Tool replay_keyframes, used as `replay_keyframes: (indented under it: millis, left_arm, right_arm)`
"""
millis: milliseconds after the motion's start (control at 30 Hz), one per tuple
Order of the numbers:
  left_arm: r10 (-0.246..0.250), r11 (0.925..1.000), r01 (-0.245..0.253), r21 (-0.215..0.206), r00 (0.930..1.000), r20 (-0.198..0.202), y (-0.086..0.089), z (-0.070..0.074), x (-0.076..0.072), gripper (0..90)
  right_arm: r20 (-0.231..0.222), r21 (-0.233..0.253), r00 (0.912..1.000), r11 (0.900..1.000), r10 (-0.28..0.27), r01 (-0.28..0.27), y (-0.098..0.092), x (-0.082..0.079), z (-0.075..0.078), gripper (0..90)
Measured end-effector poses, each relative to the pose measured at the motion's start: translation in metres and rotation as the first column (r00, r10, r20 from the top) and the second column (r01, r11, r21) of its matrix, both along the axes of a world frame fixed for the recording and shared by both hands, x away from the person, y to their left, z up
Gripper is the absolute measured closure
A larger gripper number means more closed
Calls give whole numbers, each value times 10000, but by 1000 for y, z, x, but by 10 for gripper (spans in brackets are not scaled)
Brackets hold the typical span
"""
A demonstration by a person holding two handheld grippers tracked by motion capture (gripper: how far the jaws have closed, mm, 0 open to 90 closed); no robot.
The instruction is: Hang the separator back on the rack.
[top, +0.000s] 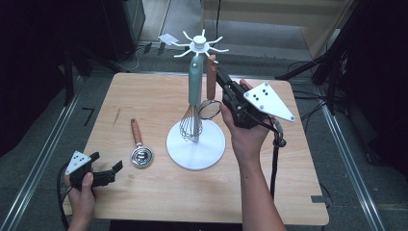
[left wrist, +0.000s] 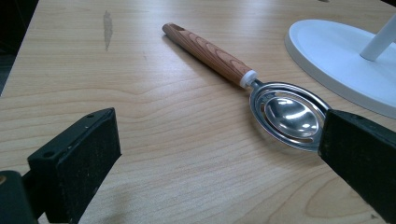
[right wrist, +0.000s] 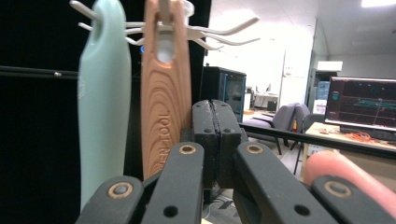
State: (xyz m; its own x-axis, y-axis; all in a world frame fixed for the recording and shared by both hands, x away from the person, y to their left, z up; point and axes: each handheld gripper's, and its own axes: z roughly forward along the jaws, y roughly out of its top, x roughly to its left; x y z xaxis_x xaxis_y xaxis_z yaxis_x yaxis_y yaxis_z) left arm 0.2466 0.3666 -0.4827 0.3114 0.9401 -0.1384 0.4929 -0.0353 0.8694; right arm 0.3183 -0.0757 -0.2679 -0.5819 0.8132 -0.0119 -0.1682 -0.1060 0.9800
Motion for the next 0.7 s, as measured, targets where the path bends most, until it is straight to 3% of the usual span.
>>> replay_keyframes:
  millis: [700]
  left_arm:
    - [-35,10000,35,46,10000,-12,0,0,0,0]
  right_arm:
    - [219,-58,9978,9980,633,-632,11,-17,6,900]
